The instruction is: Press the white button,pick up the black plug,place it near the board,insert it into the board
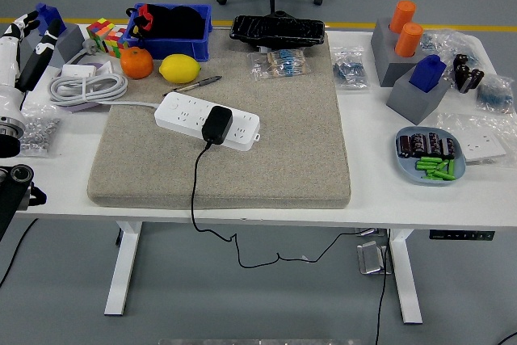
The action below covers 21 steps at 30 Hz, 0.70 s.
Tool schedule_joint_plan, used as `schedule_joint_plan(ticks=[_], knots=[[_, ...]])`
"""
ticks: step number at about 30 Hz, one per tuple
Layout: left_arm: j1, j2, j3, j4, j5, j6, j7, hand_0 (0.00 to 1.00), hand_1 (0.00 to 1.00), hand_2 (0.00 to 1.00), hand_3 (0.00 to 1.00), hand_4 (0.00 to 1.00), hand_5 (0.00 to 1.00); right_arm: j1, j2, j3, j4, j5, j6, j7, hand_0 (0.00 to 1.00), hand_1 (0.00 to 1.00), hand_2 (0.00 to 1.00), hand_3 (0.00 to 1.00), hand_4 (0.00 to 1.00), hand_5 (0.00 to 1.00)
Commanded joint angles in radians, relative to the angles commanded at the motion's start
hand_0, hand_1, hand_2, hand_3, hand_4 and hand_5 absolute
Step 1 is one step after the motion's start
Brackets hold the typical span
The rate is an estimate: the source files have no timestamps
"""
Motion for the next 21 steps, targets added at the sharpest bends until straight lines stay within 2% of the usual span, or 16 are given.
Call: schedule_joint_plan(ticks=[21], knots=[[0.004, -0.003, 0.005, -0.009, 0.001, 0.0, -0.001, 0.998, 0.956, 0.909, 0.89, 0.885, 0.998, 0.003, -0.004, -0.005, -0.001, 0.003, 0.0, 0.0, 0.847, 0.722, 0.71, 0.681, 0.844, 0.477]])
